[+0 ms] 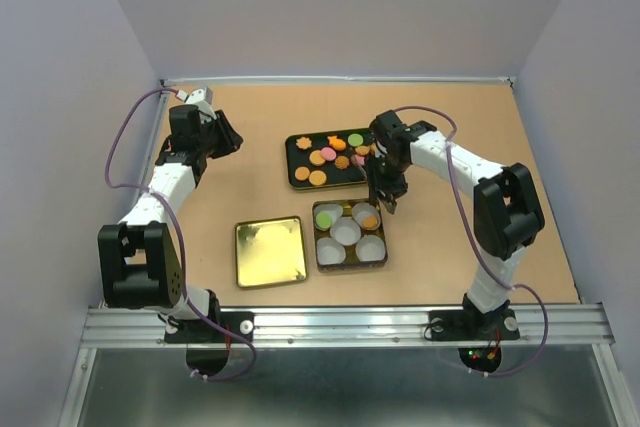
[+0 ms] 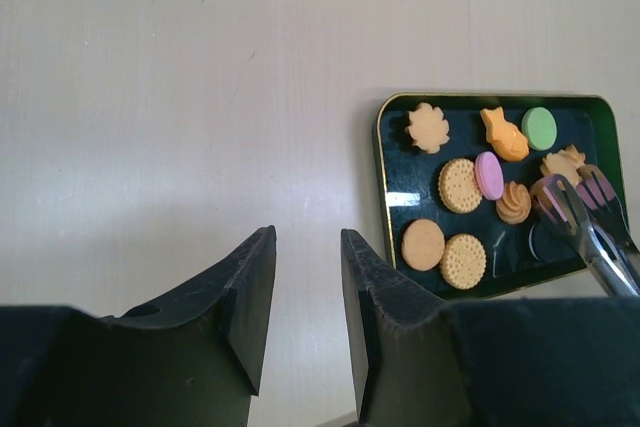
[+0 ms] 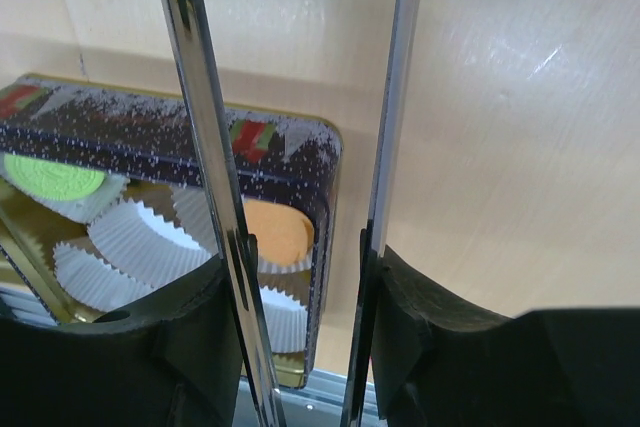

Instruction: Pack the cookies

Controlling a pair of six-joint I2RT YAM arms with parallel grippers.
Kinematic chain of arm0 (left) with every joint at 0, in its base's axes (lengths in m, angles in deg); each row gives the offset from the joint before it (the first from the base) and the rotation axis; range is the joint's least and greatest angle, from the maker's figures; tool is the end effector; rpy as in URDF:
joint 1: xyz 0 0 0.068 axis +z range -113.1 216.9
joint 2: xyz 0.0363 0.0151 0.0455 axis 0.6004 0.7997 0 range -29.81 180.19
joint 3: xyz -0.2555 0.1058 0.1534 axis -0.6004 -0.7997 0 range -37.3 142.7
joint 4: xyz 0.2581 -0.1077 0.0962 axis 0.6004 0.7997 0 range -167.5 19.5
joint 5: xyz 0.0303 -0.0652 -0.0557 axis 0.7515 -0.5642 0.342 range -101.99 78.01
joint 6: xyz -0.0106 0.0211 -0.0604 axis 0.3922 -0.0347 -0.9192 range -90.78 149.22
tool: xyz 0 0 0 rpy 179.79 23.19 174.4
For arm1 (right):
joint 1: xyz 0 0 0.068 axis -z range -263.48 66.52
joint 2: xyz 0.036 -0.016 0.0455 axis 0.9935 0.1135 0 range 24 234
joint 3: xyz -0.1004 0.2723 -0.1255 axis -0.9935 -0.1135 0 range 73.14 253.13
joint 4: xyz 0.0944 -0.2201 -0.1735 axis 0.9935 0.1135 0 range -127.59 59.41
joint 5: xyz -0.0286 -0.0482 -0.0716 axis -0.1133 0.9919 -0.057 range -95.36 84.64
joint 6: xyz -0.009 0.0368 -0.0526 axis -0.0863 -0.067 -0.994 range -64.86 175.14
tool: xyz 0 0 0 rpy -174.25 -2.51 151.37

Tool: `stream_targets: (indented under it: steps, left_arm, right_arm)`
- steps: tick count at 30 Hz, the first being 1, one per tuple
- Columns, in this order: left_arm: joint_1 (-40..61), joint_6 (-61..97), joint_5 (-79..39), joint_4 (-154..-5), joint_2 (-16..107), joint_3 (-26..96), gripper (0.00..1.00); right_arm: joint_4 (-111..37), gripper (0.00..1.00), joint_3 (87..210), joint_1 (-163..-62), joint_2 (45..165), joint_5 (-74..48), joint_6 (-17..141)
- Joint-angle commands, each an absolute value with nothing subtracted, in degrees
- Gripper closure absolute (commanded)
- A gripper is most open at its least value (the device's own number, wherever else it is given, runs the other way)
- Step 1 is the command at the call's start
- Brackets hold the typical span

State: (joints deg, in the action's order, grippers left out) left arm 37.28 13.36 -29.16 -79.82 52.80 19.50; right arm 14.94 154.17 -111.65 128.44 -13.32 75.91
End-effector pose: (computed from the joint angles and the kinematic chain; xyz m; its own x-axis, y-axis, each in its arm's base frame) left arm 0.3719 -0.0125 0.3024 -0.4555 -0.2642 -0.8501 0.1455 0.9200 -0.3638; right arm 0.3573 0.1993 0.2352 -0.9759 -0.1240 -0.1795 -0.1614 0.9639 0.2118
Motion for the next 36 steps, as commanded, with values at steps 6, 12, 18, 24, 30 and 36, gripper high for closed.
stream_targets:
  steps: [6, 12, 18, 24, 30, 36]
  left_arm:
    - [37.1, 13.6, -30.7, -81.1, 51.1, 20.5, 0.57]
    - [37.1, 13.7, -30.7, -81.1, 50.8, 20.5, 0.57]
    - [37.1, 13.7, -30.4, -81.0, 50.4, 20.3, 0.57]
    - [37.1, 13.7, -30.4, -81.0, 50.4, 20.3, 0.57]
    - [37.1, 13.8, -30.0, -81.0, 50.4, 20.2, 0.57]
    - [37.1, 13.9, -29.5, -80.8, 50.4, 20.1, 0.57]
  right_arm:
    - [12.6, 0.51, 161.5, -111.4, 131.7, -12.6, 76.6]
    - [12.6, 0.60, 161.7, -111.4, 132.2, -14.2, 76.8]
    - [12.6, 0.71, 160.7, -111.4, 131.0, -14.8, 76.8]
    - [12.8, 0.73, 160.3, -111.4, 128.7, -14.7, 77.0]
    - [13.6, 0.73, 160.6, -111.4, 124.1, -14.1, 77.5]
    - [16.0, 0.73, 161.5, -111.4, 120.6, -13.5, 77.3]
